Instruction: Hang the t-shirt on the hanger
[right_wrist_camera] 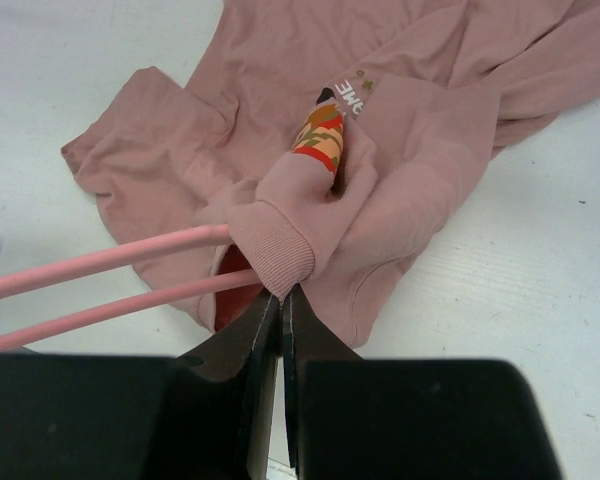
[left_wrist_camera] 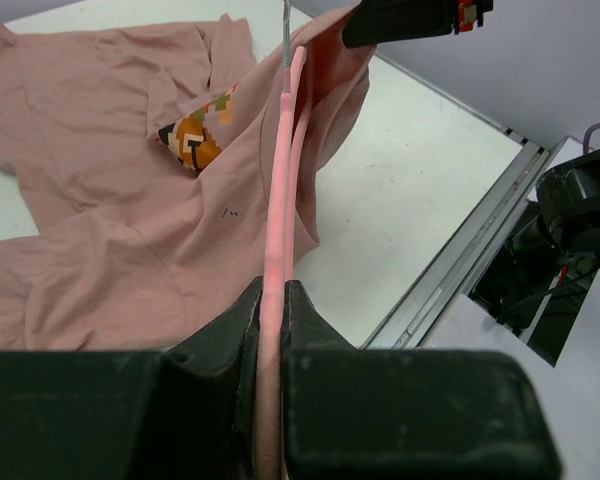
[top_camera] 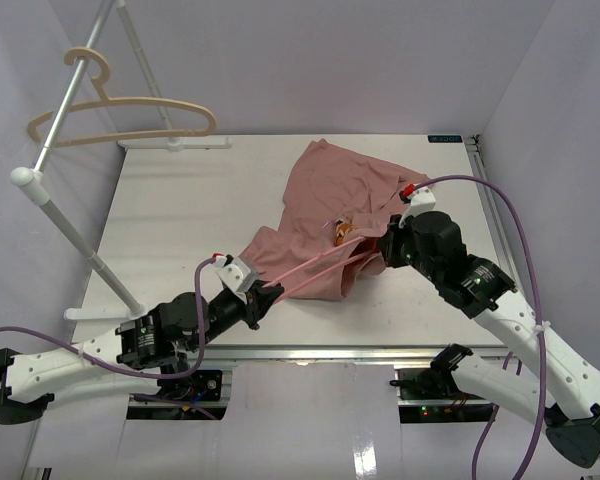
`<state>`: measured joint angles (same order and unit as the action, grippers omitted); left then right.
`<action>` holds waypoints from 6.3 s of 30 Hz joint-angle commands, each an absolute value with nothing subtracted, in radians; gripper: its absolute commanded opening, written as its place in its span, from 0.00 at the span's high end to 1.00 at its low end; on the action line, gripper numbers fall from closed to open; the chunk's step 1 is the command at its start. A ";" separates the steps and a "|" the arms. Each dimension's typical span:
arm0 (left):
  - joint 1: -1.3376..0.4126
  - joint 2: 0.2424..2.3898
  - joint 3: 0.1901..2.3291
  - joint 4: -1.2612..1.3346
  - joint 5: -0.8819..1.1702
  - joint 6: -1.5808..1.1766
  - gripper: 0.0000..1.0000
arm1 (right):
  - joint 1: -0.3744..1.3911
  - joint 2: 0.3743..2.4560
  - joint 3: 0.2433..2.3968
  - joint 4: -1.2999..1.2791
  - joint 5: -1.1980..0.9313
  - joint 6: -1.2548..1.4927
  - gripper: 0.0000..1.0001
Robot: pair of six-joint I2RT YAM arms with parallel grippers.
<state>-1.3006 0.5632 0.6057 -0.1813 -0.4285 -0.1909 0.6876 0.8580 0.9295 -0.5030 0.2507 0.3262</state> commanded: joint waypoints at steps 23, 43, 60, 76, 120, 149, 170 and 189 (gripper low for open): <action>-1.304 0.448 0.373 0.234 -0.167 -0.053 1.00 | 0.696 0.965 1.148 -0.484 -0.224 0.204 0.92; -1.304 0.412 0.306 0.342 -0.147 -0.037 1.00 | 0.889 1.053 1.147 -0.337 -0.329 0.329 0.92; -1.303 0.225 0.250 0.292 -0.137 -0.070 1.00 | 0.934 1.111 1.369 -0.534 0.072 0.268 0.35; -1.302 0.122 0.224 0.224 -0.098 -0.113 1.00 | 0.934 1.091 1.575 -0.646 0.069 -0.100 0.14; -1.304 0.101 0.265 0.253 0.022 -0.131 0.99 | 1.020 1.005 1.098 -0.648 -0.407 -0.277 0.92; -1.304 0.536 0.424 -0.036 -0.495 -0.822 0.32 | 1.023 0.854 1.045 -0.494 0.193 -0.010 0.92; -1.302 0.987 0.484 0.125 -0.356 -0.904 0.57 | 1.022 0.815 0.976 -0.456 0.177 -0.008 0.92; -1.302 0.911 0.518 -0.036 -0.396 -0.850 0.76 | 1.022 0.769 0.963 -0.465 0.204 -0.008 0.92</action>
<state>-1.2995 0.9275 0.4820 -0.0096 -0.4092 -0.8776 1.0214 0.7844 0.9512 -0.5205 0.1826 -0.0093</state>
